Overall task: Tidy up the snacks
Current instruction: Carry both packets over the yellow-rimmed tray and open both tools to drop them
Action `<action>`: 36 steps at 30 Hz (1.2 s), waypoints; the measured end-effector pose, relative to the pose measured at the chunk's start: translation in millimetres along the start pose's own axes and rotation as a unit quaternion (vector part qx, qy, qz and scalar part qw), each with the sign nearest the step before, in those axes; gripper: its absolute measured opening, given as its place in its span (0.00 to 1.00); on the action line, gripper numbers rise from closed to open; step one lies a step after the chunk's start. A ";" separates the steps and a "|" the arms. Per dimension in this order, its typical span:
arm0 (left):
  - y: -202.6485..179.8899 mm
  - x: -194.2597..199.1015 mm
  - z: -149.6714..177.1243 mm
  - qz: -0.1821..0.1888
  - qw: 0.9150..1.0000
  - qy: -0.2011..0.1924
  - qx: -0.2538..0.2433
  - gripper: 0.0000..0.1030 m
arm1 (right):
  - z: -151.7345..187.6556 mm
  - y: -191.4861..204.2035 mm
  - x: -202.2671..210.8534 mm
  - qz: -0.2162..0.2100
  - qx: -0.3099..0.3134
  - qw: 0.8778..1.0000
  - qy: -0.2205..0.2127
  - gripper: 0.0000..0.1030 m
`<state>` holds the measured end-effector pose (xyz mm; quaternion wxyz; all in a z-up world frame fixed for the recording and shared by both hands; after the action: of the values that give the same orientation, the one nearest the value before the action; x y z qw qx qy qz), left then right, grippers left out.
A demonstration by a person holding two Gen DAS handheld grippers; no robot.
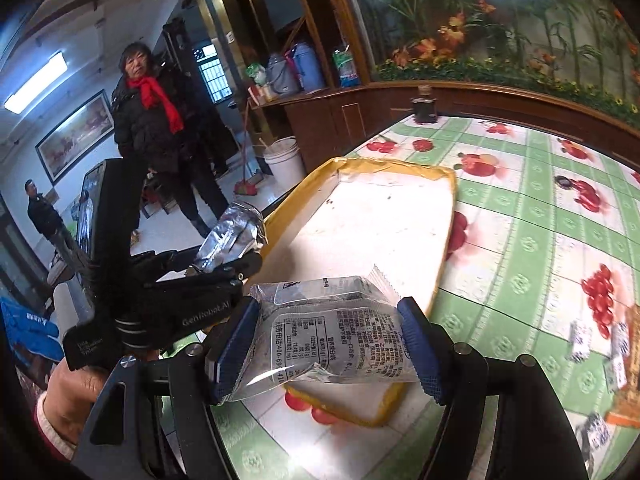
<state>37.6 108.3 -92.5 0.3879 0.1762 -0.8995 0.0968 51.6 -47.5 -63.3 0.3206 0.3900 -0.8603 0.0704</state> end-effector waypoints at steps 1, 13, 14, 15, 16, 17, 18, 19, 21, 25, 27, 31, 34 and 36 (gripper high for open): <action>0.6 -2.4 -0.1 -0.002 1.000 0.001 -0.001 0.57 | -0.8 1.7 -6.0 -0.001 0.006 1.000 0.003 0.70; -6.3 -4.7 -5.6 -0.001 1.000 -0.003 -0.022 0.60 | 11.4 0.1 -43.9 0.010 0.032 0.998 0.045 0.74; -6.9 -4.0 -6.3 -0.001 1.000 -0.004 -0.022 0.63 | 11.1 -0.5 -41.5 0.011 0.033 0.998 0.043 0.74; -7.3 -3.1 -7.4 0.000 1.000 -0.004 -0.020 0.65 | 10.9 -0.8 -37.7 0.013 0.033 0.999 0.039 0.74; -7.3 -1.4 -8.0 0.003 1.000 -0.005 -0.018 0.65 | 10.5 -1.4 -33.9 0.016 0.033 0.999 0.037 0.74; -6.9 1.2 -8.6 0.006 1.000 -0.007 -0.018 0.65 | 11.0 -2.2 -28.3 0.020 0.032 0.999 0.033 0.74; -7.5 5.1 -9.3 0.006 1.000 -0.012 -0.019 0.65 | 11.6 -3.4 -22.7 0.023 0.031 0.999 0.028 0.74; -8.6 9.8 -10.0 0.004 1.000 -0.018 -0.021 0.65 | 11.3 -5.1 -18.0 0.026 0.028 0.999 0.024 0.74; -12.1 22.4 -12.1 0.006 0.999 -0.033 -0.022 0.66 | 14.3 -8.9 -2.0 0.033 0.019 0.999 0.010 0.74; -20.4 57.6 -18.5 0.028 0.997 -0.065 -0.022 0.70 | 21.2 -21.8 31.8 0.054 -0.001 0.998 -0.016 0.76; -27.3 77.4 -20.9 0.037 0.995 -0.083 -0.027 0.72 | 26.1 -29.7 52.2 0.063 -0.017 0.997 -0.032 0.76; -39.7 113.0 -24.7 0.038 0.991 -0.121 -0.039 0.72 | 34.8 -42.8 88.4 0.093 -0.037 0.993 -0.057 0.79; -43.5 140.5 -27.8 0.036 0.987 -0.155 -0.036 0.72 | 42.8 -54.8 116.7 0.118 -0.057 0.988 -0.080 0.81; -43.7 157.9 -30.5 0.040 0.983 -0.175 -0.033 0.72 | 46.3 -61.8 131.6 0.125 -0.070 0.985 -0.093 0.81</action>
<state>-25.6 39.4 45.4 0.2255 0.1415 -0.9626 0.0502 8.4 -189.5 -27.8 0.2541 0.2608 -0.9313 0.0130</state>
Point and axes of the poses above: each gripper's, at about its wrist camera, not at the fingertips, and x roughly against the way its jaws point, y to its left, z to its underside, the point moved 1 cm from there along -x, roughly the way its jaws point, and after that the axes turned 9 degrees about x, right-handed, at the moved point
